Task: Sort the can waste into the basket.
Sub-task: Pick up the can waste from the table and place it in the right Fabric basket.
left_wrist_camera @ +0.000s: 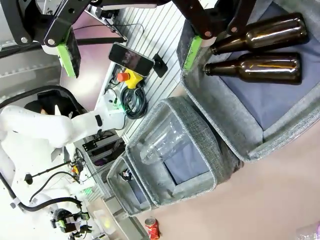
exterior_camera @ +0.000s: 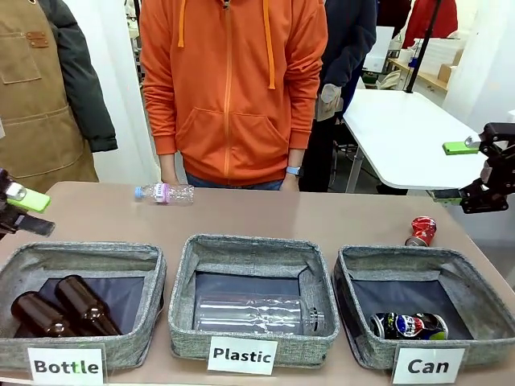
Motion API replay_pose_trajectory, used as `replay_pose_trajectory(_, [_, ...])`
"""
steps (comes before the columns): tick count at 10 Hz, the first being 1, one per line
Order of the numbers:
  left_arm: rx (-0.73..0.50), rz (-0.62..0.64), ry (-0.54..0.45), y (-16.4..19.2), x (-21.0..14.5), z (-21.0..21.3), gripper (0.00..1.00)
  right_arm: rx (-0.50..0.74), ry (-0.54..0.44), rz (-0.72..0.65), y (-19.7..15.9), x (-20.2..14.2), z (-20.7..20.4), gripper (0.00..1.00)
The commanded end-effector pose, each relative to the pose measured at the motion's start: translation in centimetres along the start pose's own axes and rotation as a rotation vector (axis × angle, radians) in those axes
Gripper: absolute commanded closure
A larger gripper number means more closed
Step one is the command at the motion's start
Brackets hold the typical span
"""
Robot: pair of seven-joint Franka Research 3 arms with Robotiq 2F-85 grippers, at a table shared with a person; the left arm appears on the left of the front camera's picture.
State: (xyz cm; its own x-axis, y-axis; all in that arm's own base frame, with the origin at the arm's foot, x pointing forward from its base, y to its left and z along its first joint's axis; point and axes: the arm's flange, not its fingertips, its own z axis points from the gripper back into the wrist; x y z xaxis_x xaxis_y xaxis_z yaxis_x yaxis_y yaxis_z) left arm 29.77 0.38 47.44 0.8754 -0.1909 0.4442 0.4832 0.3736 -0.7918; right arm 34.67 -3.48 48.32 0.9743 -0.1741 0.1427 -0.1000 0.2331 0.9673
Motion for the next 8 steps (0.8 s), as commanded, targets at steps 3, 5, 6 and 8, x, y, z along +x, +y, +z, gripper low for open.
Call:
replay_pose_trajectory(3, [-0.011, 0.011, 0.000, 0.0, -0.3, 0.1, 0.00, 0.000, 0.000, 0.000, 0.0, 0.0, 0.0, 0.00])
replay_pose_trajectory(5, [-0.011, 0.011, 0.000, 0.0, -0.3, 0.1, 0.00, -0.383, 0.010, 0.126, 0.2, 1.8, -1.5, 0.00])
replay_pose_trajectory(6, [-0.011, 0.011, 0.000, 0.0, -0.3, 0.1, 0.00, -0.729, -0.121, 0.130, 0.0, 3.5, -1.8, 0.00])
replay_pose_trajectory(8, [-0.011, 0.011, 0.000, 0.0, -0.3, 0.1, 0.00, -1.121, -0.222, 0.010, -0.4, 6.3, -0.9, 0.00])
